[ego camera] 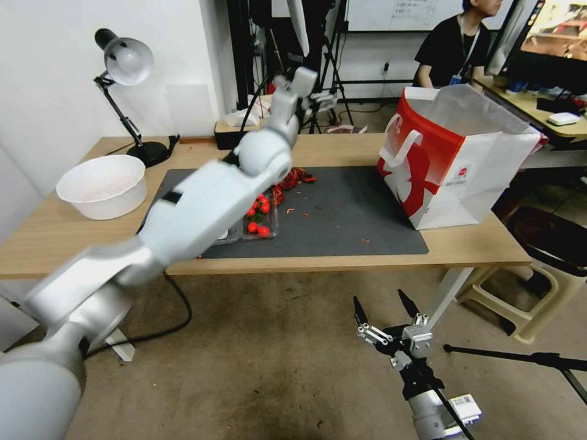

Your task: Pick up the trash from the table and place it into the takeout bag.

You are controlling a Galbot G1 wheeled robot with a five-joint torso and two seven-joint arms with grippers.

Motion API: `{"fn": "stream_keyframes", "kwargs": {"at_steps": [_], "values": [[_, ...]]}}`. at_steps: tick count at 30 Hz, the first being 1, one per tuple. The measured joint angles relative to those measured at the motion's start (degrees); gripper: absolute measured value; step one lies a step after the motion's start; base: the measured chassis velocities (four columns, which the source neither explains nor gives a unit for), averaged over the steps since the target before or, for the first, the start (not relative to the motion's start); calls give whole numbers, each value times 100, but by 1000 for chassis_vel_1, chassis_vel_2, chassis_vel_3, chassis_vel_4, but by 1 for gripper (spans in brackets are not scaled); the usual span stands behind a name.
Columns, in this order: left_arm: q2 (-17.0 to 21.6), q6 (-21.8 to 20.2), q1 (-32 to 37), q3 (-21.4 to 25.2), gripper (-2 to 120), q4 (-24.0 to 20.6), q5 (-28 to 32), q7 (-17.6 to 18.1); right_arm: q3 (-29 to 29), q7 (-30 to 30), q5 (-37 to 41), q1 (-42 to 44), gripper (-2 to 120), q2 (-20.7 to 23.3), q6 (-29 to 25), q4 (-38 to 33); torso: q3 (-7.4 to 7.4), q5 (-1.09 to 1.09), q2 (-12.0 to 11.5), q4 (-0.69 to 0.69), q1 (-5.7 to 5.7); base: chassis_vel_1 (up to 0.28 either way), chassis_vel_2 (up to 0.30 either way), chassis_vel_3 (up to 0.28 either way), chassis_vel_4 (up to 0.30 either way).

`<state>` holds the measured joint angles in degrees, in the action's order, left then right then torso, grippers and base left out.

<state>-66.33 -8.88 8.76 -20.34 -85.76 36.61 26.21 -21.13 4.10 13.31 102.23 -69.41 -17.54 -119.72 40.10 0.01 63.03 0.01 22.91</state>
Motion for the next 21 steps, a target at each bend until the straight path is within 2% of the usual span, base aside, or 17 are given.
{"fn": "stream_keyframes", "kwargs": {"at_steps": [1,2,4,5,6,10,11,15,19,21], "values": [[222,9,397,280,100,-209,-210,195,9,2,-4,9,100,0,0,5,0,0,0,-2,1,0,0,0,0],[222,9,397,280,100,-209,-210,195,9,2,-4,9,100,0,0,5,0,0,0,-2,1,0,0,0,0],[528,10,982,703,100,-468,-421,270,20,3,-5,11,100,9,0,16,0,1,0,-1,1,0,0,0,0],[674,17,1280,900,100,-587,-517,273,26,7,-6,7,100,15,0,18,0,2,0,1,0,0,0,0,0],[674,17,1280,900,100,-587,-517,273,26,7,-6,7,100,15,0,18,0,2,0,1,0,0,0,0,0],[1183,95,2453,1673,100,-1209,-784,146,48,18,6,-43,100,44,7,10,0,-1,0,0,0,0,0,0,0],[1183,95,2453,1673,100,-1209,-784,146,48,18,6,-43,100,44,7,10,0,-1,0,0,0,0,0,0,0],[1344,26,3584,2465,100,-1847,-953,19,45,21,9,-25,100,38,7,-31,0,-1,0,0,0,0,0,0,0],[1372,113,4027,2693,100,-2020,-1051,71,29,20,-3,20,100,13,-7,-42,0,1,1,0,0,0,0,0,0],[1385,268,4426,2965,100,-2165,-1124,95,19,20,-22,48,100,-18,-25,-46,0,-2,0,-5,0,0,0,0,0]]}}
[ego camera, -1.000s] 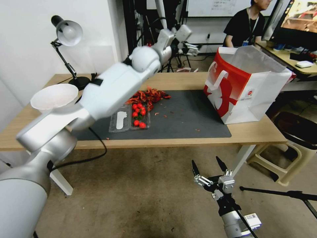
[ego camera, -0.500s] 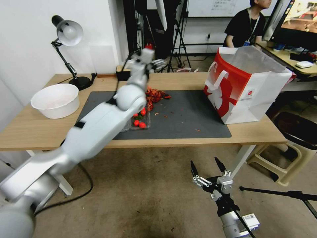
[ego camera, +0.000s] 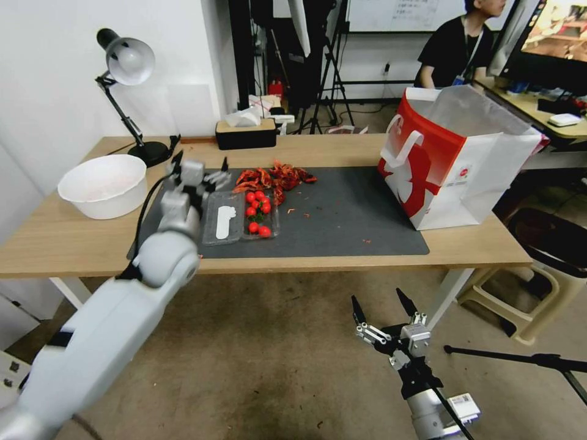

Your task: Pick up the trash from the table and place it into the takeout bag.

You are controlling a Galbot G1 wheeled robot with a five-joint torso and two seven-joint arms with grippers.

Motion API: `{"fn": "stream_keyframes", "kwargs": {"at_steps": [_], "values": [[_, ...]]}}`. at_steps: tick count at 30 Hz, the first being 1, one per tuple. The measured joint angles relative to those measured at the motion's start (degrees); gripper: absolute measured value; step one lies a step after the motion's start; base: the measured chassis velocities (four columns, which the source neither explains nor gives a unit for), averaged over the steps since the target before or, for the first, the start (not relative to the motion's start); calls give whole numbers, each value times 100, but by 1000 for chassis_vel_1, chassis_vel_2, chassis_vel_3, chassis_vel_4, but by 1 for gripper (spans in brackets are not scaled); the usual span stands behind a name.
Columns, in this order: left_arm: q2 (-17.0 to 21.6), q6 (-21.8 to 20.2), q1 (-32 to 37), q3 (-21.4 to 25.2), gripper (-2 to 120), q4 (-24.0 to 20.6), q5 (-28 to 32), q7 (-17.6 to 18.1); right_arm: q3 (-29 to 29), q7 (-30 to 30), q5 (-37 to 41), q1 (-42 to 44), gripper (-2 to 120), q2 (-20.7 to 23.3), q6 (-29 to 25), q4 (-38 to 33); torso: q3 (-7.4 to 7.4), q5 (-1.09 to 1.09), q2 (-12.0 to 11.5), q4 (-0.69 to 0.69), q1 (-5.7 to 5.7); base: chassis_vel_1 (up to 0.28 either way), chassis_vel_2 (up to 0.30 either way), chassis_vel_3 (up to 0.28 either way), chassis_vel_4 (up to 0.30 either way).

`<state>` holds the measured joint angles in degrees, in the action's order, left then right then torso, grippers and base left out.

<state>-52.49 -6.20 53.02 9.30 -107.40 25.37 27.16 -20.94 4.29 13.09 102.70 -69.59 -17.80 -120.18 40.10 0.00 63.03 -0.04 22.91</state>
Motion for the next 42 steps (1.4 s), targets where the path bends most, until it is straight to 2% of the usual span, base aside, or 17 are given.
{"fn": "stream_keyframes", "kwargs": {"at_steps": [1,2,6,8,9,16,19,25,27,29,32,34,36,42], "values": [[-3,45,246,189,100,-107,-3,-22,1,0,-8,2,100,-9,-2,-5,0,1,0,1,0,0,0,0,0],[-3,45,246,189,100,-107,-3,-22,1,0,-8,2,100,-9,-2,-5,0,1,0,1,0,0,0,0,0],[-142,263,1222,835,100,-459,58,-302,-1,102,-108,-4,100,-50,-23,-9,0,2,0,5,0,0,0,0,0],[-151,278,1274,860,100,-475,64,-315,-1,105,-110,-4,100,-51,-25,-8,0,3,0,5,0,0,0,0,0],[-202,431,1687,1025,100,-622,111,-363,-17,132,-130,-23,100,-59,-70,8,0,2,0,4,-1,0,0,0,0],[-251,555,2106,1184,100,-757,102,-419,-33,148,-127,-46,100,-61,-108,28,0,0,0,5,0,0,0,0,0],[-453,860,2803,1550,100,-957,-89,-532,-46,167,-80,-101,100,-57,-159,48,0,0,0,4,0,0,0,0,0],[-576,1026,3122,1736,100,-1012,-147,-615,-52,170,-59,-136,100,-61,-207,60,0,0,0,4,-1,0,0,0,0],[-766,1219,3549,1976,100,-1091,-161,-782,-56,203,-42,-178,100,-80,-254,61,0,0,0,1,0,0,0,0,0],[-820,1263,3671,2023,100,-1106,-160,-830,-57,210,-33,-189,100,-86,-264,62,0,0,0,2,0,0,0,0,0],[-1164,1508,4411,2148,100,-1263,-261,-1005,-55,222,-43,-288,100,-122,-397,106,0,-1,0,5,0,0,0,0,0],[-1222,1571,4502,2145,100,-1263,-311,-1017,-51,243,-56,-309,100,-125,-401,114,0,1,0,4,0,0,0,0,0],[-1375,1857,4736,2096,100,-1184,-458,-1031,-31,341,-70,-376,100,-134,-345,123,0,2,0,5,0,0,0,0,0],[-1460,2034,4796,2017,100,-1160,-529,-1126,-35,402,-54,-436,100,-143,-224,117,0,0,-1,2,0,0,0,0,0]]}}
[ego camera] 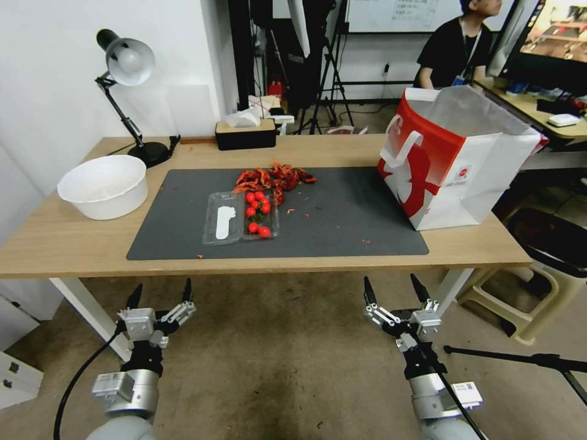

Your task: Pick up the trash from the table and place it into the takeout bag.

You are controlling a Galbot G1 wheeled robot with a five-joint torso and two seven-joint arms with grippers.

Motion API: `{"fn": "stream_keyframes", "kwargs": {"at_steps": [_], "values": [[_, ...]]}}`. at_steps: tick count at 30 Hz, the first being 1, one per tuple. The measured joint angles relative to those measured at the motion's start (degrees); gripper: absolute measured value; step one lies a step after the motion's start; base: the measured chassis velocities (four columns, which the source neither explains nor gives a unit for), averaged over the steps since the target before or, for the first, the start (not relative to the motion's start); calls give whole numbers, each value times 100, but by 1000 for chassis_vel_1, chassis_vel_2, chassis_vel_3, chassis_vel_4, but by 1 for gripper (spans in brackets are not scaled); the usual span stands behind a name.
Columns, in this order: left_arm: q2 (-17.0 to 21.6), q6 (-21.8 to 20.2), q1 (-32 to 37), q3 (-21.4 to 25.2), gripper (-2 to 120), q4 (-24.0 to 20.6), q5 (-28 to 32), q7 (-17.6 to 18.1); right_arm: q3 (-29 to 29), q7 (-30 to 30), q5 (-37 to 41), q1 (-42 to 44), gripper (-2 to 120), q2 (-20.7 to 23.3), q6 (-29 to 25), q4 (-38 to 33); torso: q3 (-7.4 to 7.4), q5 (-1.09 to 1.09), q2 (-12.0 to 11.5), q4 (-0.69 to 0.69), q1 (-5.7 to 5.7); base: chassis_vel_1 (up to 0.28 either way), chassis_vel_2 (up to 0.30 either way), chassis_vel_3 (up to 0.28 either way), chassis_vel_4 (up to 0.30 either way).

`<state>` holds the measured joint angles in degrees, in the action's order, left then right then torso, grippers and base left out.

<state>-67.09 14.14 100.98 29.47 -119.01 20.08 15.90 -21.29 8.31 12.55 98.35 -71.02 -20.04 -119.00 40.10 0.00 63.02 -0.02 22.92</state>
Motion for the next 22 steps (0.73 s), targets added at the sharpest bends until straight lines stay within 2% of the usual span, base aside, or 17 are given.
{"fn": "stream_keyframes", "kwargs": {"at_steps": [2,22], "values": [[-70,59,12,-66,100,-8,-48,-116,-9,52,35,-81,100,6,93,5,0,0,0,2,0,0,0,0,0],[-94,85,-34,-99,100,34,-78,-105,-19,52,128,-102,100,42,153,-4,0,0,0,1,0,0,0,0,0]]}}
